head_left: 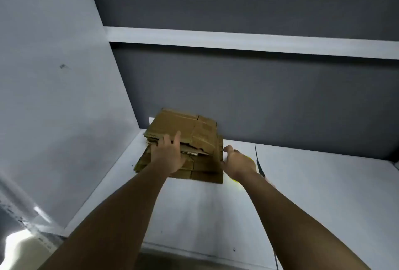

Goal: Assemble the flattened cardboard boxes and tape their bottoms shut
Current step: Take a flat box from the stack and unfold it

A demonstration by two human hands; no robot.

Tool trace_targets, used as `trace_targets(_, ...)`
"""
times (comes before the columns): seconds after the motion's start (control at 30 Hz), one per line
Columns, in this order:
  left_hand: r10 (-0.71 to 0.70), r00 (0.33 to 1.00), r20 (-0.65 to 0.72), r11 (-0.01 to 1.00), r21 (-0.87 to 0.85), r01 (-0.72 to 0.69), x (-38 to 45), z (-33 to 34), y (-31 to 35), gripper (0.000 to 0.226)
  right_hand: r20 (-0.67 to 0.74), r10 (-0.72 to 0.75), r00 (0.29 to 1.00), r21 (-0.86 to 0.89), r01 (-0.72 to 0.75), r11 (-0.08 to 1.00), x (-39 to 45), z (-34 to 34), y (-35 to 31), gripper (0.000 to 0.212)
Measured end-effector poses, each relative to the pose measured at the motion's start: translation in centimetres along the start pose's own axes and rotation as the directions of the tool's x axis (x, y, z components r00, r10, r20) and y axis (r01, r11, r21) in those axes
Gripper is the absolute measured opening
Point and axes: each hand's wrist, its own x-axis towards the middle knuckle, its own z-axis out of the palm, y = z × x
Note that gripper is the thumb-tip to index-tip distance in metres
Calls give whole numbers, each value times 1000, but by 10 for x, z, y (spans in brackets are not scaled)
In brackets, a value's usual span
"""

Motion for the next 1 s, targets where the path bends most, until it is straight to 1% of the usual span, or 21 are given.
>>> trace_targets(0.03, -11, 1000, -2, 1000, 7, 11, 4, 1, -4, 83, 19, 20, 1000, 40, -21, 999, 3, 3, -2, 49)
trace_targets(0.13, -79, 995, -55, 996, -39, 77, 25, 16, -23, 84, 50, 44, 998, 192, -53, 980, 26, 17, -8, 53)
trace_targets(0.2, -137, 988, -68, 986, -102, 129, 36, 25, -31, 83, 62, 54, 997, 300, -70, 951, 42, 30, -14, 58)
trace_targets(0.27, -197, 975, -101, 975, -124, 185, 47, 35, -39, 82, 71, 53, 996, 425, -78, 902, 58, 43, -19, 67)
trace_targets(0.37, -275, 958, -82, 951, -167, 259, 57, 52, -46, 78, 79, 102, 992, 583, -129, 802, 76, 62, -25, 71)
trace_targets(0.43, -350, 935, -57, 913, -243, 327, 64, 59, -50, 75, 106, 139, 985, 683, -173, 710, 86, 72, -26, 69)
trace_targets(0.5, -404, 914, 41, 850, -353, 392, 73, 64, -55, 73, 147, 130, 981, 784, -195, 590, 92, 76, -28, 64)
trace_targets(0.57, -376, 907, 188, 774, -474, 420, 79, 65, -58, 70, 127, 149, 981, 842, -186, 506, 96, 76, -29, 54)
trace_targets(0.63, -345, 908, 239, 668, -617, 416, 81, 62, -58, 67, 74, 226, 971, 881, -170, 442, 97, 77, -29, 41)
trace_targets(0.67, -356, 904, 237, 597, -687, 415, 80, 60, -58, 65, 60, 276, 959, 910, -166, 381, 96, 76, -31, 34)
trace_targets(0.7, -378, 896, 231, 514, -753, 411, 79, 58, -57, 63, 69, 328, 942, 945, -167, 281, 95, 75, -32, 26)
trace_targets(0.77, -440, 871, 219, 324, -866, 382, 73, 54, -56, 56, 143, 406, 903, 985, -168, 26, 88, 68, -37, 13)
trace_targets(0.8, -467, 857, 218, 234, -904, 358, 69, 50, -56, 53, 173, 424, 889, 985, -157, -72, 83, 63, -38, 11)
trace_targets(0.83, -485, 846, 221, 163, -928, 335, 63, 46, -57, 50, 192, 426, 884, 980, -148, -134, 77, 57, -39, 12)
trace_targets(0.9, -493, 843, 217, 79, -953, 291, 51, 37, -58, 43, 215, 396, 893, 970, -147, -194, 63, 45, -40, 19)
trace_targets(0.93, -486, 847, 216, 46, -961, 272, 42, 33, -59, 38, 224, 370, 902, 967, -159, -198, 54, 39, -40, 23)
trace_targets(1.0, -466, 856, 224, -36, -971, 235, 25, 22, -58, 28, 223, 317, 922, 970, -177, -169, 32, 27, -38, 32)
